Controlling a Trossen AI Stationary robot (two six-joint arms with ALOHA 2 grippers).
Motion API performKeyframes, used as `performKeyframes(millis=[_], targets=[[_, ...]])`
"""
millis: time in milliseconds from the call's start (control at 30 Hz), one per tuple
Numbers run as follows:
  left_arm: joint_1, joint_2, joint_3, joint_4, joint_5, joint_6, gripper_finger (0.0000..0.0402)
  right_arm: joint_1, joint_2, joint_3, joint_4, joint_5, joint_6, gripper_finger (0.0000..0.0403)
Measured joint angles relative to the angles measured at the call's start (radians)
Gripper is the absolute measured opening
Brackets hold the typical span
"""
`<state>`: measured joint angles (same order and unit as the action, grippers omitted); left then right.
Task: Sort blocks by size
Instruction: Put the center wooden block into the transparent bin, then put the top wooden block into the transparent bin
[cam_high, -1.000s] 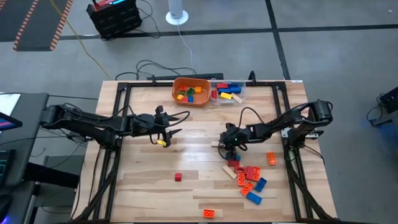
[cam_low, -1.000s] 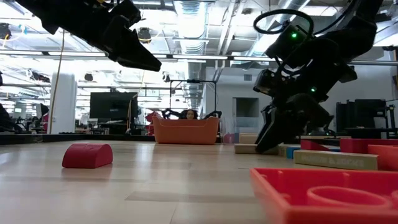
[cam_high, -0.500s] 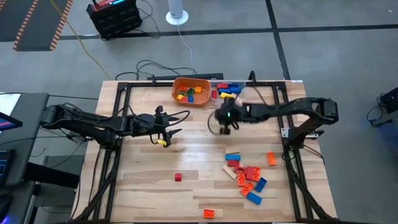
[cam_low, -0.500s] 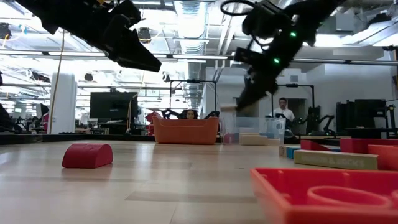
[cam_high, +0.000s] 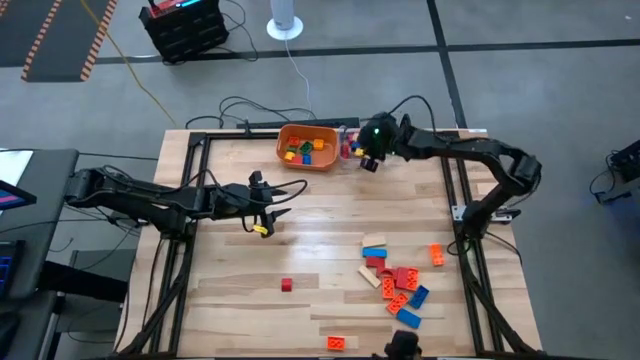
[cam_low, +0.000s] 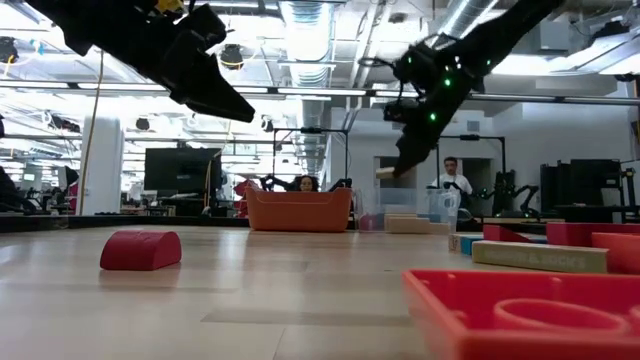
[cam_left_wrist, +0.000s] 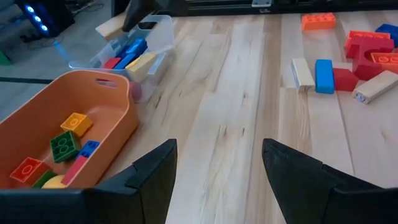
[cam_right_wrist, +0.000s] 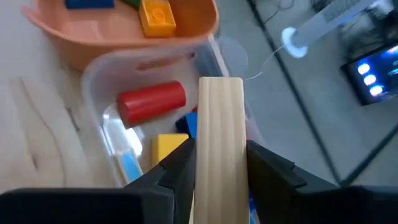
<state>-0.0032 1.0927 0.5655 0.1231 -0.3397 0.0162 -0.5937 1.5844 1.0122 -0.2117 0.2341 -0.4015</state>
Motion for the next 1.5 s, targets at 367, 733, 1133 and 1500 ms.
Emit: performKeyframes(millis=[367, 733, 1133, 1500], targets=[[0.0, 0.0, 0.0, -0.002, 0.009, 0.014, 0.0231, -0.093, 0.028, 0.0, -0.009, -0.183, 0.046, 0.0194], [0.0, 0.0, 0.0, -0.003, 0.024, 0.015, 0.0231, 0.3, -0.094, -0.036, -0.122, -0.199, 0.127, 0.0205], [-0.015, 0.0, 0.0, -0.001, 0.02, -0.075, 0.0231, 0.616, -0.13, -0.3, -0.076, -0.242, 0.456, 0.0205], [-0.032, 0.0, 0.0, -0.008, 0.02, -0.08, 0.0231, 0.691, -0.179, -0.502, 0.232, -0.217, 0.57, 0.0205]])
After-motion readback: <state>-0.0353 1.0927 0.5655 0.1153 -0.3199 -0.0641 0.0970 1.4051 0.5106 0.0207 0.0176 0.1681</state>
